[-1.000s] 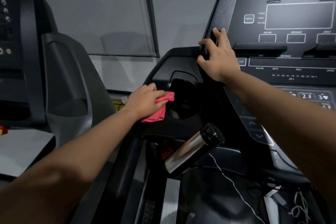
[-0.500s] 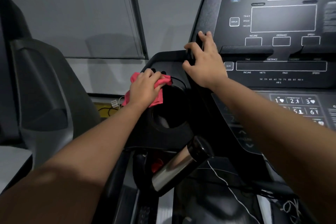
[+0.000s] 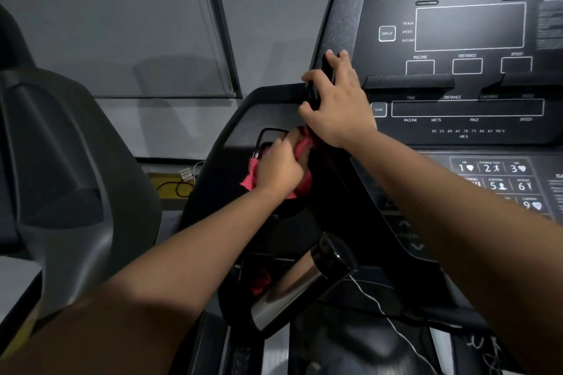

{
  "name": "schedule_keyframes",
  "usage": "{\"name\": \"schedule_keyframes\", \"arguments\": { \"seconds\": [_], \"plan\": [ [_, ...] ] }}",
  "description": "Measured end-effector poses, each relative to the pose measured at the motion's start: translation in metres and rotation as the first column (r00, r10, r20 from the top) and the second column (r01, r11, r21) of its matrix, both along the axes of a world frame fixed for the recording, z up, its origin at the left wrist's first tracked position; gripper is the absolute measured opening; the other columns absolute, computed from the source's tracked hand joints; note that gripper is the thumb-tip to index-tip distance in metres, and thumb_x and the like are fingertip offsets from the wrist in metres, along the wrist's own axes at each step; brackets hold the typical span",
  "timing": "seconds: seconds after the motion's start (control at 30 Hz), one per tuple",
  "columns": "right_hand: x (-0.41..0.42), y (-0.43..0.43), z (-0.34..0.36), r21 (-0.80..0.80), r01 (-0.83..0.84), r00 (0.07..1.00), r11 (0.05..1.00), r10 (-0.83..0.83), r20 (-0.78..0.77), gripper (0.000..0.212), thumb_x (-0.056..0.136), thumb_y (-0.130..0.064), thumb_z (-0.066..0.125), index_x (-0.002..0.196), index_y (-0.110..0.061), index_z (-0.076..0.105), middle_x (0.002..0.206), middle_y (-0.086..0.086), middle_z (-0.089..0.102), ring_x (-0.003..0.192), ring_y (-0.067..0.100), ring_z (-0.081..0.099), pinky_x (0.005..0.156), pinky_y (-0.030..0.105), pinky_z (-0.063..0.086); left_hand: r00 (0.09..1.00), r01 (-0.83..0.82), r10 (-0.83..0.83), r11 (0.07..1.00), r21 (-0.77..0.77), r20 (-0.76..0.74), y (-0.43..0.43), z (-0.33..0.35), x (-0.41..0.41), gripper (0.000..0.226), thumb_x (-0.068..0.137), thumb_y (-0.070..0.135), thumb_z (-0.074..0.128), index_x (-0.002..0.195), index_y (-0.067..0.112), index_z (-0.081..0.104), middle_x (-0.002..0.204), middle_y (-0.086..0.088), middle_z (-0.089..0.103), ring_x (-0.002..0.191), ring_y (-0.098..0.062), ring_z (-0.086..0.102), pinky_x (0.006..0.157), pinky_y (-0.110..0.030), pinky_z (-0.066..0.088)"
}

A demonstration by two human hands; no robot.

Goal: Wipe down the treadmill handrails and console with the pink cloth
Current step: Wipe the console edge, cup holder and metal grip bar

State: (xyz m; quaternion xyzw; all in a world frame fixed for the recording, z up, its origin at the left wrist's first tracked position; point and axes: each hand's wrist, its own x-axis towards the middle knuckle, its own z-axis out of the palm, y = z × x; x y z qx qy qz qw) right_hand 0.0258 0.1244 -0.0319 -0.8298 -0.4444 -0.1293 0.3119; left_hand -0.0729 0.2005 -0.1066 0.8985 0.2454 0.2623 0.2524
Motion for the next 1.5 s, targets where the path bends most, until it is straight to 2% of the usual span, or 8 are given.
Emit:
{"name": "schedule_keyframes", "arguments": {
  "seconds": [0.07,0.17,0.33,0.57,0.83,0.97,1.13,1.5],
  "plan": [
    [-0.001,0.0,0.0,-0.005,0.004,1.0,1.0,-0.004,0.001,0.044,0.086,-0.032,0.054,0.128,-0.021,0.051,0.157,0.011,0.015,0.147,0.025,0.0,0.114,0.038,0.019,1.0,0.001,-0.003,0.976,-0.217,-0.009,-0.014,0.004,-0.002,0.031,0.094,0.025,0.05,0.124,0.021,0.053,0.105,-0.01,0.066,0.095,-0.032,0.062,0.074,-0.035,0.049],
    [-0.002,-0.001,0.001,-0.006,0.003,1.0,1.0,-0.003,0.003,0.044,0.086,-0.032,0.054,0.128,-0.021,0.051,0.157,0.011,0.015,0.147,0.026,0.0,0.115,0.039,0.018,0.996,0.001,-0.027,0.952,-0.306,-0.081,-0.026,0.011,-0.008,0.031,0.092,0.022,0.052,0.123,0.021,0.056,0.108,-0.007,0.068,0.102,-0.029,0.062,0.082,-0.034,0.05],
    [-0.003,-0.002,0.002,-0.012,0.005,1.0,1.0,-0.005,0.004,0.043,0.087,-0.031,0.054,0.128,-0.021,0.05,0.158,0.01,0.015,0.147,0.025,-0.001,0.116,0.037,0.015,0.957,0.057,-0.085,0.993,-0.106,-0.276,-0.039,0.014,-0.025,0.029,0.09,0.026,0.054,0.115,0.013,0.057,0.107,-0.012,0.066,0.099,-0.034,0.06,0.075,-0.033,0.045],
    [-0.003,-0.003,0.003,-0.009,-0.006,1.0,1.0,0.006,-0.008,0.043,0.086,-0.031,0.054,0.128,-0.02,0.05,0.157,0.011,0.015,0.147,0.025,-0.001,0.116,0.038,0.014,0.946,0.234,-0.188,0.959,0.158,-0.265,-0.046,0.011,-0.059,0.011,0.087,0.019,0.054,0.091,0.009,0.057,0.084,-0.005,0.054,0.079,-0.031,0.059,0.059,-0.032,0.037],
    [-0.001,-0.003,0.002,-0.013,-0.008,1.0,1.0,0.008,-0.026,0.042,0.086,-0.031,0.054,0.128,-0.022,0.05,0.158,0.008,0.014,0.147,0.025,-0.001,0.114,0.038,0.019,0.894,0.429,-0.325,0.821,0.376,-0.308,-0.023,-0.001,-0.113,0.042,0.089,0.052,0.042,0.112,0.03,0.068,0.087,0.008,0.059,0.081,-0.01,0.059,0.064,-0.027,0.049],
    [-0.002,-0.003,0.002,-0.014,-0.009,1.0,1.0,0.009,-0.025,0.043,0.086,-0.03,0.054,0.128,-0.021,0.05,0.158,0.01,0.014,0.147,0.025,0.0,0.113,0.038,0.02,0.907,0.33,-0.17,0.856,0.399,-0.384,0.002,0.002,-0.128,0.045,0.089,0.057,0.04,0.111,0.03,0.068,0.092,0.006,0.055,0.089,-0.016,0.055,0.063,-0.033,0.048],
    [-0.002,-0.003,0.002,-0.011,-0.011,1.0,1.0,0.01,-0.026,0.043,0.086,-0.031,0.054,0.128,-0.022,0.051,0.157,0.01,0.014,0.147,0.024,0.0,0.113,0.038,0.02,0.895,0.24,-0.033,0.876,0.419,-0.444,0.034,0.014,-0.111,0.035,0.09,0.053,0.049,0.118,0.037,0.063,0.097,0.008,0.052,0.095,-0.016,0.053,0.071,-0.028,0.039],
    [0.002,-0.002,-0.001,0.011,-0.015,1.0,1.0,0.015,-0.027,0.043,0.086,-0.031,0.056,0.128,-0.023,0.051,0.157,0.009,0.016,0.147,0.023,0.0,0.114,0.038,0.022,0.941,0.13,0.041,0.872,0.471,-0.336,0.072,0.009,-0.063,0.034,0.093,0.051,0.044,0.117,0.033,0.061,0.097,0.002,0.052,0.091,-0.019,0.052,0.082,-0.037,0.045]
  ]
}}
